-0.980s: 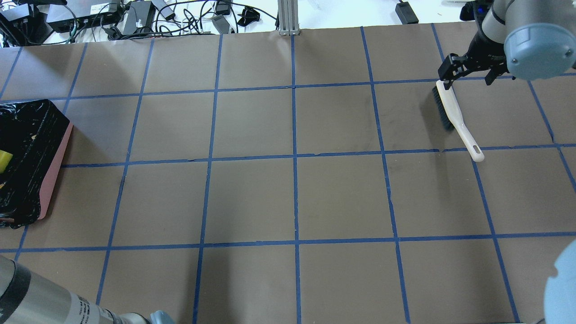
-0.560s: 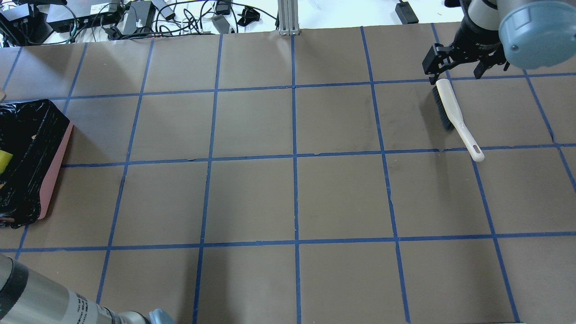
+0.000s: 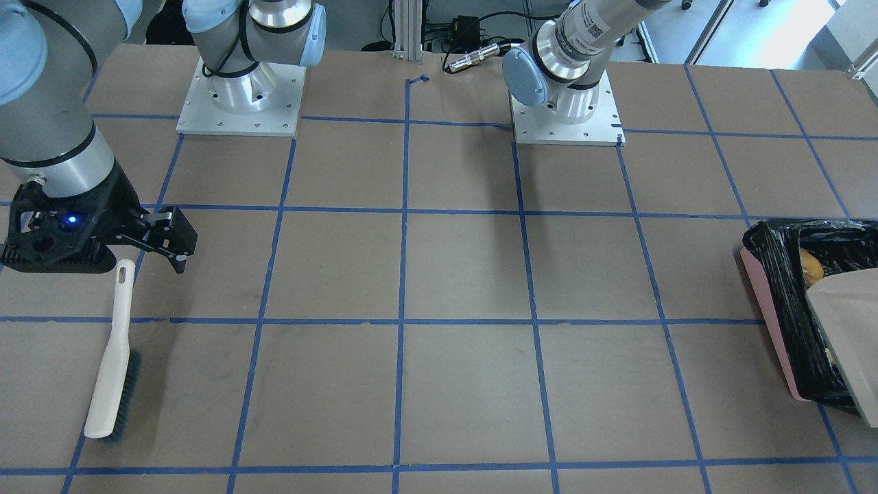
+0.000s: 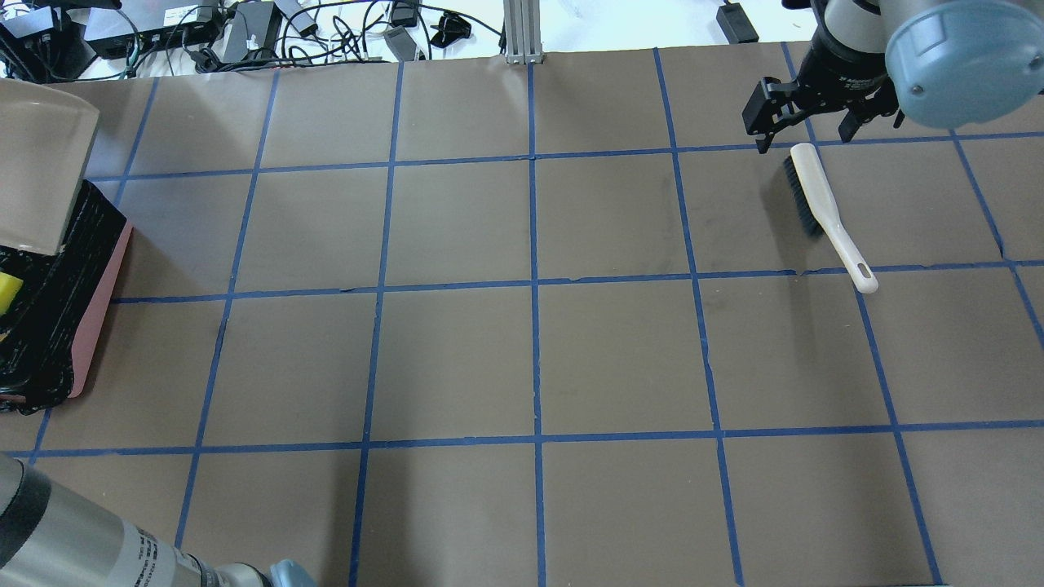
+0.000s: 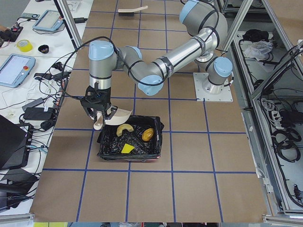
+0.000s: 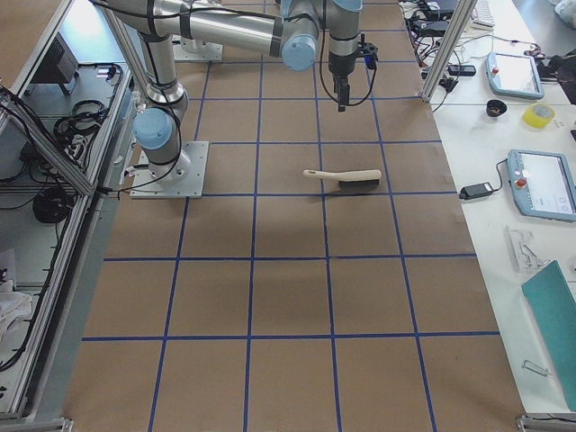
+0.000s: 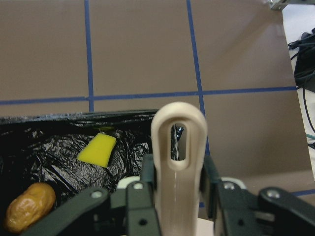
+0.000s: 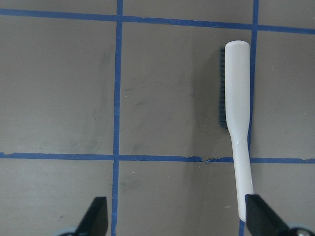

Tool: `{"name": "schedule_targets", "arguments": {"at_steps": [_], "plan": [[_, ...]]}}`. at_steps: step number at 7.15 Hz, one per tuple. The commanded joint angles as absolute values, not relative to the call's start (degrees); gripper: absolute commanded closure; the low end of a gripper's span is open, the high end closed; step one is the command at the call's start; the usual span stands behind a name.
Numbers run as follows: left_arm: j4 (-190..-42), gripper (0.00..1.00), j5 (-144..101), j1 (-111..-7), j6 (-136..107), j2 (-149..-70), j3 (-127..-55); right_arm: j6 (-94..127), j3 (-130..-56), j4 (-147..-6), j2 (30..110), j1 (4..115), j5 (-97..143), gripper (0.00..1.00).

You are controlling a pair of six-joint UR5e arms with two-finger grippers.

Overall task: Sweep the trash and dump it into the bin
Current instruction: 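Lift the white dustpan out of the bin with the left gripper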

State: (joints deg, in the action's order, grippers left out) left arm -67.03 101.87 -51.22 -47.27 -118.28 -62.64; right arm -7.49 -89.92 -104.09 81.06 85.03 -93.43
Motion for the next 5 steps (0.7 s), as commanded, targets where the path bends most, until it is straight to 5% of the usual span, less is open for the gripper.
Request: {"name": "schedule_targets", "arguments": {"at_steps": [1,5], "plan": [[-70.8,1.0,98.4,-54.0,-57.6,-118.3,-62.4,-3.2,-89.9,-101.6,81.9,87.0,-93.5,0.0],[-72.2,1.0,87.6,-61.6,-72.1,-121.7,-58.9,-2.3,-89.7,-96.0,84.7,87.0,-93.5,0.0]]}}
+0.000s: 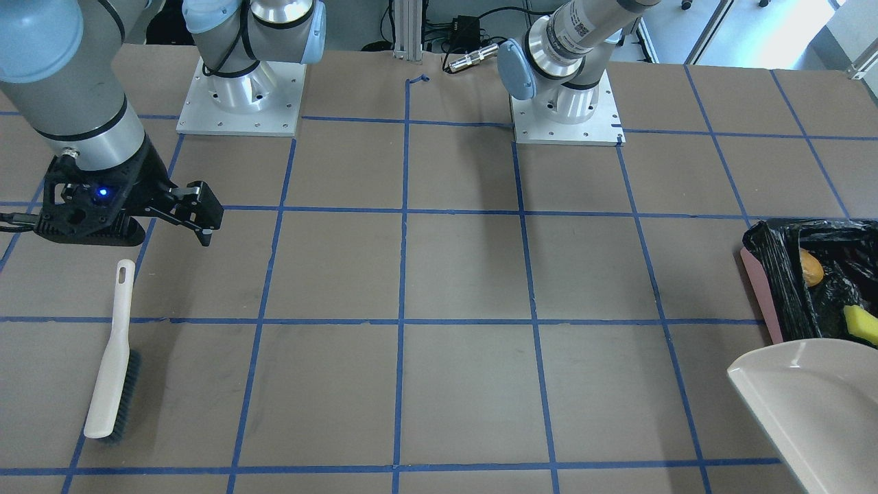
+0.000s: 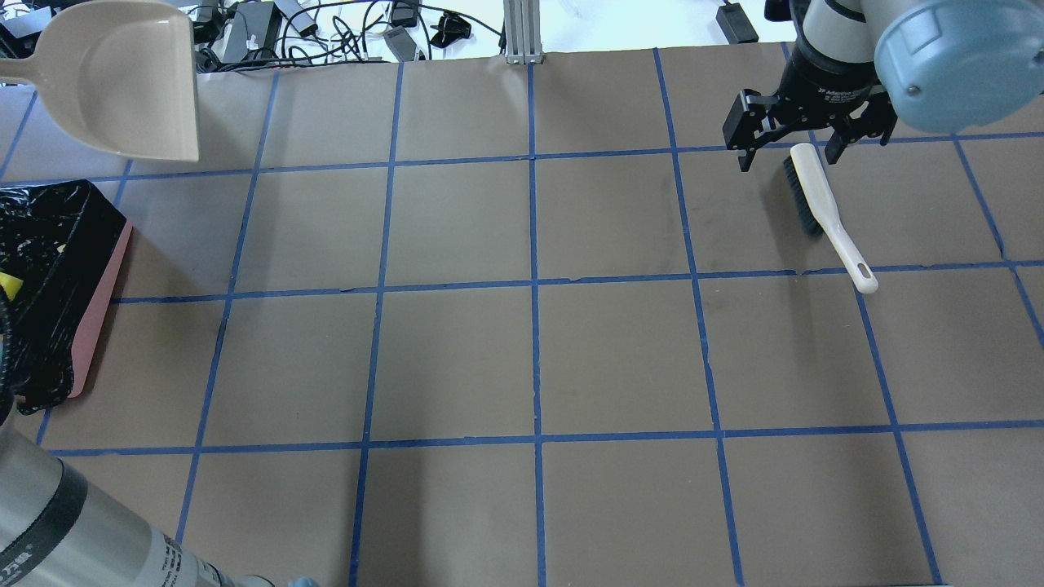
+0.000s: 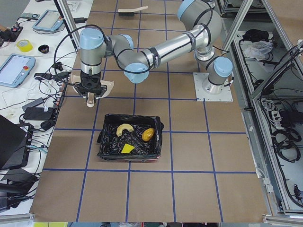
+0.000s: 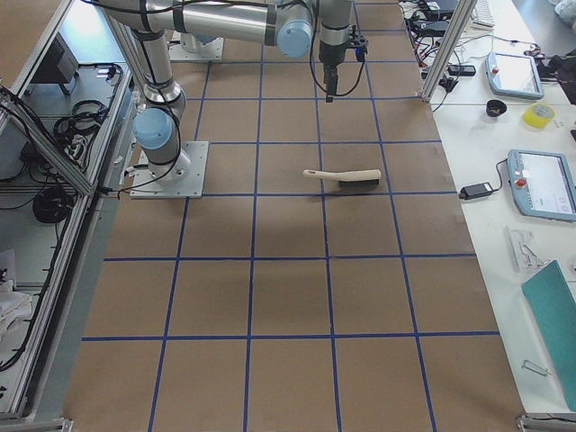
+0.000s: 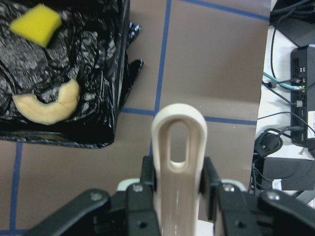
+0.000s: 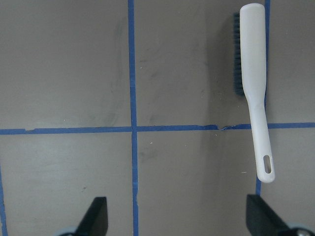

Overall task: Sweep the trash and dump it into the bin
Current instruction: 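Lift the white dustpan out of the bin with the left gripper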

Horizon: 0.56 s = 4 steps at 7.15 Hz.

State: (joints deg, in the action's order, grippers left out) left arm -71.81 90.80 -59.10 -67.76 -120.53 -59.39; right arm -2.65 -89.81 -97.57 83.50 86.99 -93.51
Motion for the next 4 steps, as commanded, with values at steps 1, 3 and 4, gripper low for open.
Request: {"name": "schedule_targets", "arguments": {"at_steps": [1,3,4], "plan": [[-72.4,1.0,88.0,-63.9,-73.1,-123.1,-58.9,-1.6,-89.2,-93.9,87.0,87.0,-93.4,0.0],[-75.2,1.0,89.0,-66.2,-73.5,-125.1,-58.5,-1.6,-89.2,-93.2,87.6,87.2,-90.5,0.0],[-79.7,1.0,91.4,-67.7,-72.3,-126.0,-58.0,-1.6,-89.1,-93.0,87.8,87.2,-90.5,0.0]]}}
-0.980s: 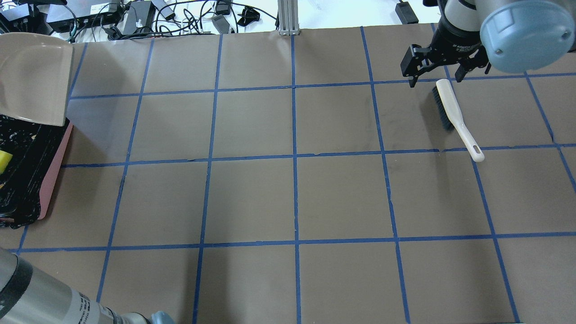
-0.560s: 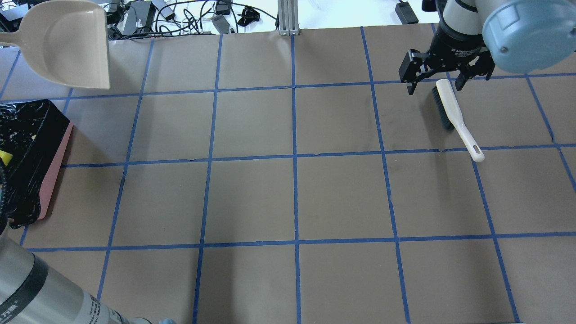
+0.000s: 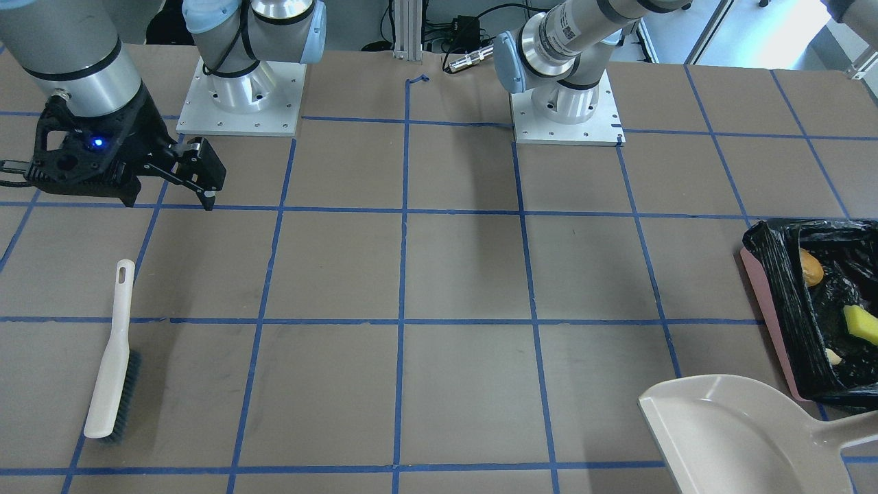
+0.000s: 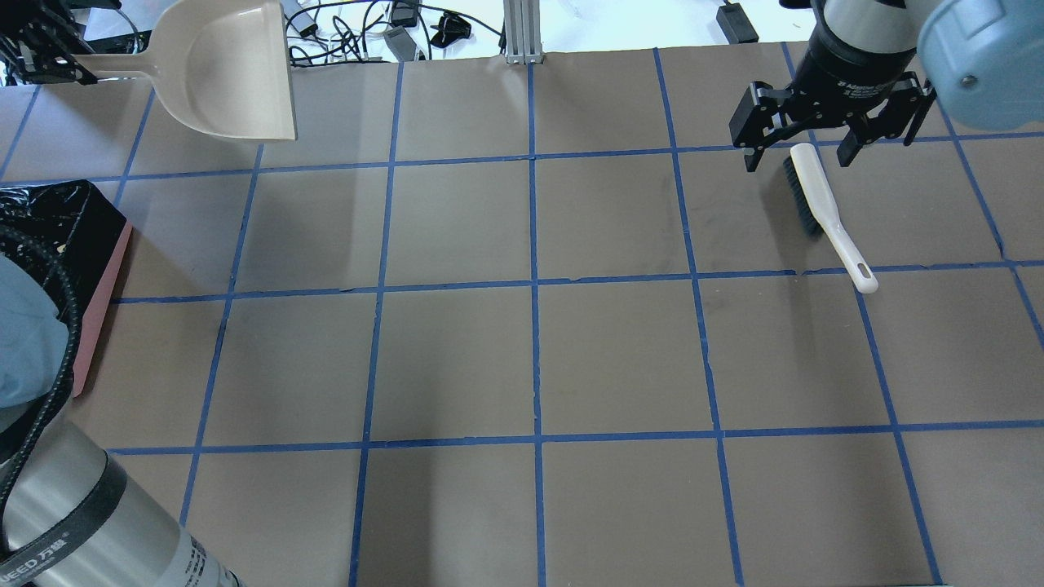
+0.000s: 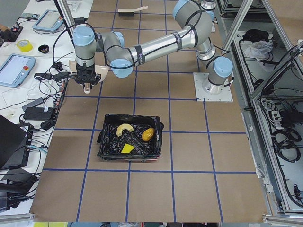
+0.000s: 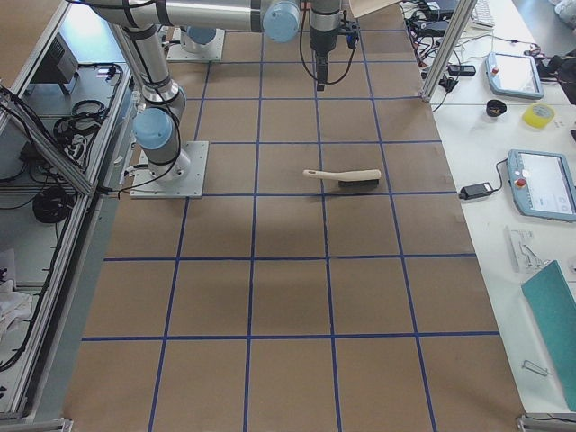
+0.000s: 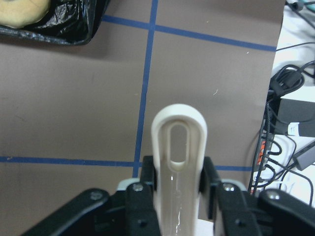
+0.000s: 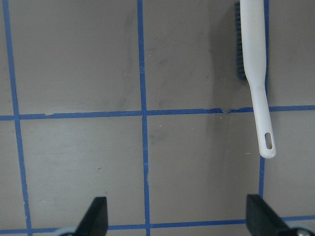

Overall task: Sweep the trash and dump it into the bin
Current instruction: 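Lift the white dustpan out of the bin with the left gripper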

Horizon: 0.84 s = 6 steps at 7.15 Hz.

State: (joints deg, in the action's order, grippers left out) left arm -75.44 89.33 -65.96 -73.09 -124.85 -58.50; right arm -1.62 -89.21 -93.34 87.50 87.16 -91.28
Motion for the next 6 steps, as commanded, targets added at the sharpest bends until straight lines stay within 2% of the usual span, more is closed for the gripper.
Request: {"name": "schedule_targets", "arguments": {"at_steps": [1,6], "plan": [[-82.8,1.0,92.4,-69.0,-71.4,-126.5,-58.1,-1.6,-89.1,-93.0,87.9,87.9,-90.7,0.0],[-81.2,1.0,96.1,-73.1,-71.5,-127.4,-65.8,-2.5,-89.9,-92.9,87.4,88.2,-91.8,0.0]]}}
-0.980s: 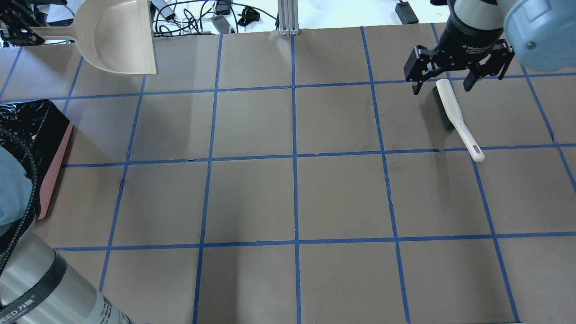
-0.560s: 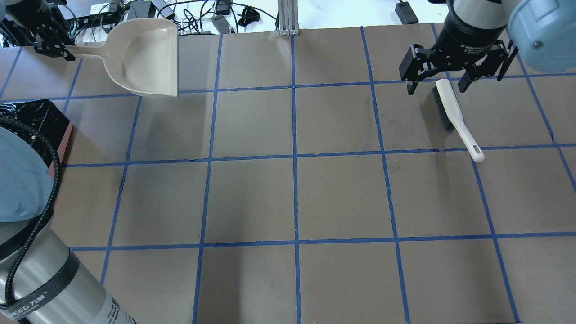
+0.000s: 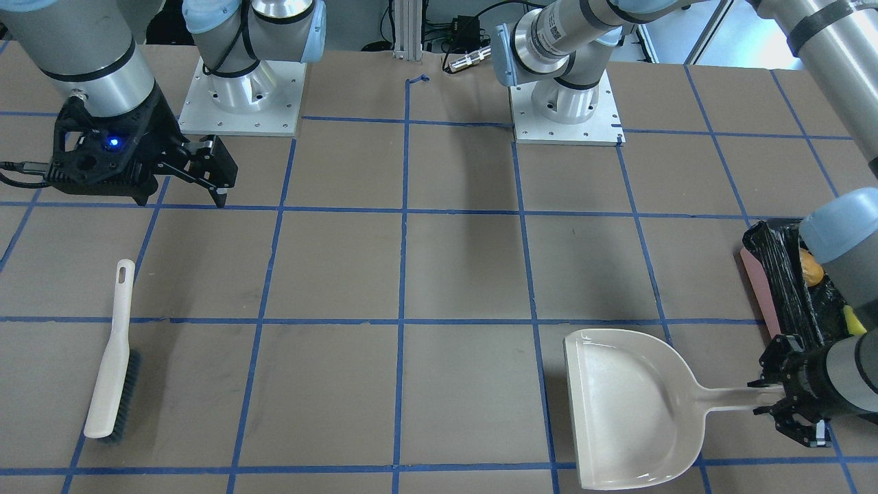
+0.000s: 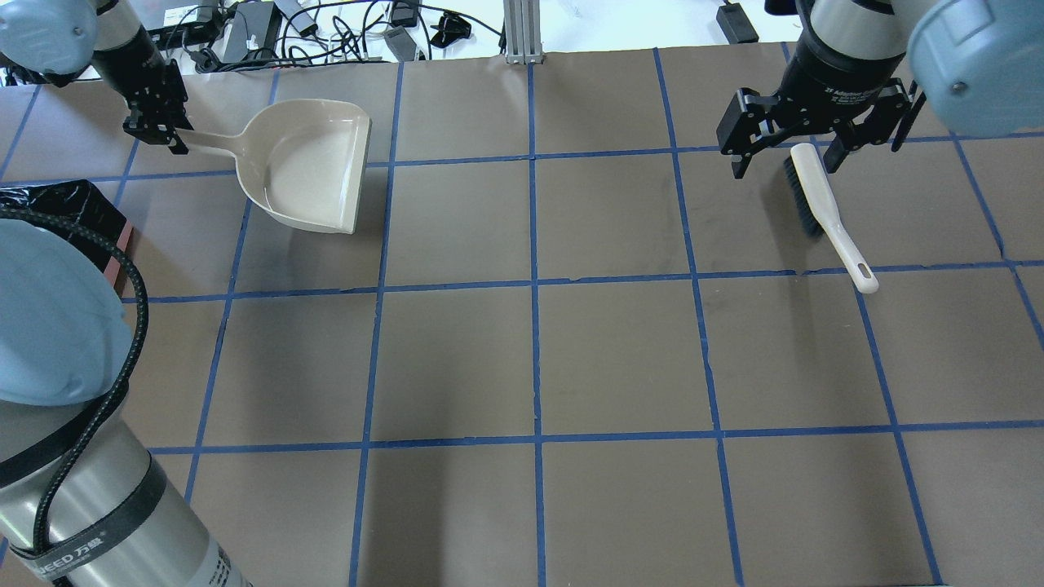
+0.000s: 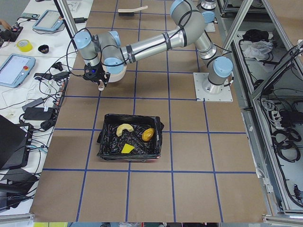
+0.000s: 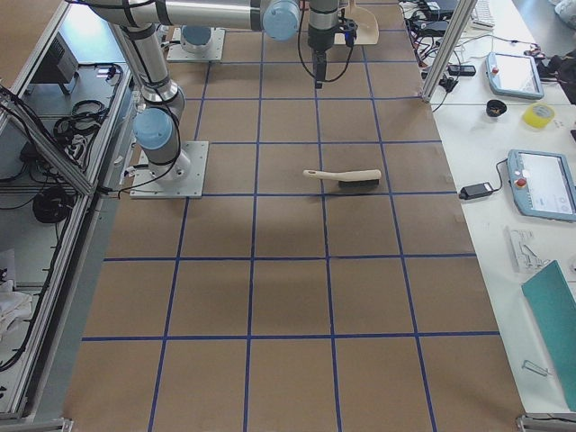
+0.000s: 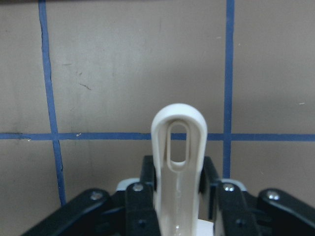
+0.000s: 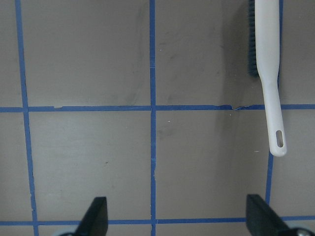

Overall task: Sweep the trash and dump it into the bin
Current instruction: 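Lower the dustpan flat onto the table with the left gripper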

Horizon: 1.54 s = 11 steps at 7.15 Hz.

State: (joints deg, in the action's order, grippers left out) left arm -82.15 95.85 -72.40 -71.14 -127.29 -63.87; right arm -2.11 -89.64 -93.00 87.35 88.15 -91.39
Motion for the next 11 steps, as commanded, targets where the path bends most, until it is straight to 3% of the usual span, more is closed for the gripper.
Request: {"name": "schedule_targets", "arguments": {"at_steps": [1,5,11], "plan": [[-81.2,1.0,96.2,-73.7,-71.8,-127.2,-66.7,-2.6,-90.1,-92.9,87.2,88.1,-92.1,0.0],[-69.1,1.0,96.9,-74.9,-72.0,-123.8,-78.4,-2.1,-91.0,-93.0,87.2,88.1,-91.6,0.0],[-70.8,1.0,97.2,-74.8,-72.3,-122.1,-81.1,4.4,-91.1,-93.0,87.8,88.2,-90.7,0.0]]}}
